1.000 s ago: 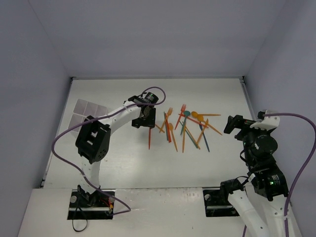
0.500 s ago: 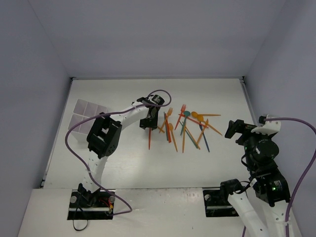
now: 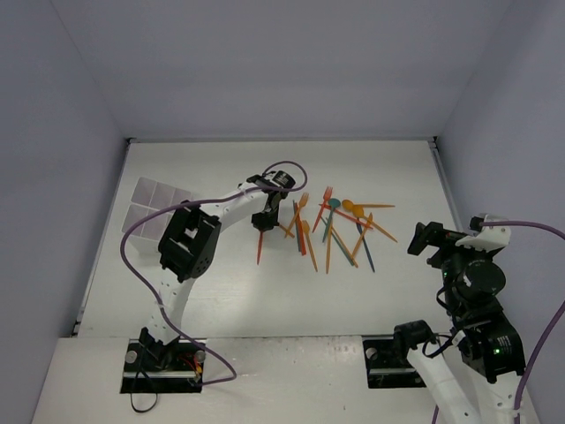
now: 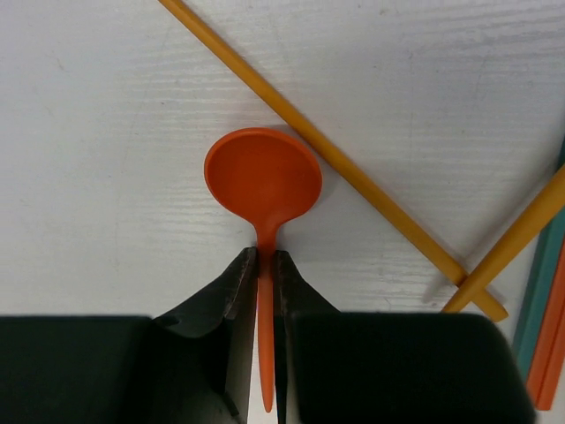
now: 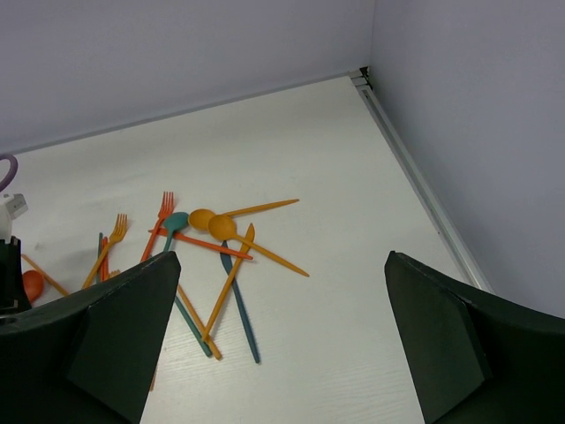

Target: Sort the eating utensils into containers

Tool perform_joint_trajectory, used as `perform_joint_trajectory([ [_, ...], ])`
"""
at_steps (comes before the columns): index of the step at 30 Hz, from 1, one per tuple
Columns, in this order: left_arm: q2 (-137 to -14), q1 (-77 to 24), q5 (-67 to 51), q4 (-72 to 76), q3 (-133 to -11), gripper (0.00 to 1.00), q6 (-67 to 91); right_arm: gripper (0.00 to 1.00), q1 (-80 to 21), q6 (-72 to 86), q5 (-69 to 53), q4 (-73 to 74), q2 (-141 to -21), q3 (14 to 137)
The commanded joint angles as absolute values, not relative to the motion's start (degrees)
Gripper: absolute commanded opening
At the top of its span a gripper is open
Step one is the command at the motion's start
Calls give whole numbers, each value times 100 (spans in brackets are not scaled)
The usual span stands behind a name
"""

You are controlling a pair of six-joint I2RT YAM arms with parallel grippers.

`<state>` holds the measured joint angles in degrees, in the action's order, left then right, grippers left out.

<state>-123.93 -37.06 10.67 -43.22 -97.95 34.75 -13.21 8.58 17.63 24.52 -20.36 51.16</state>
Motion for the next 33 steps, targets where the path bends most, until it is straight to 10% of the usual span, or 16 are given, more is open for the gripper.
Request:
perform_joint_trajectory([
  [1, -11455, -3719, 1877, -4196, -9877, 0, 2913, 100, -1354, 835, 1976, 2222, -2049, 5376],
  [15, -8483, -2283, 1621, -1036, -7817, 0, 152, 100, -1354, 783, 1856, 2241, -2152, 5511],
  [33, -9358, -706, 484, 1133, -7154, 0, -545, 100, -1354, 746, 1679, 2250, -2426, 5537],
])
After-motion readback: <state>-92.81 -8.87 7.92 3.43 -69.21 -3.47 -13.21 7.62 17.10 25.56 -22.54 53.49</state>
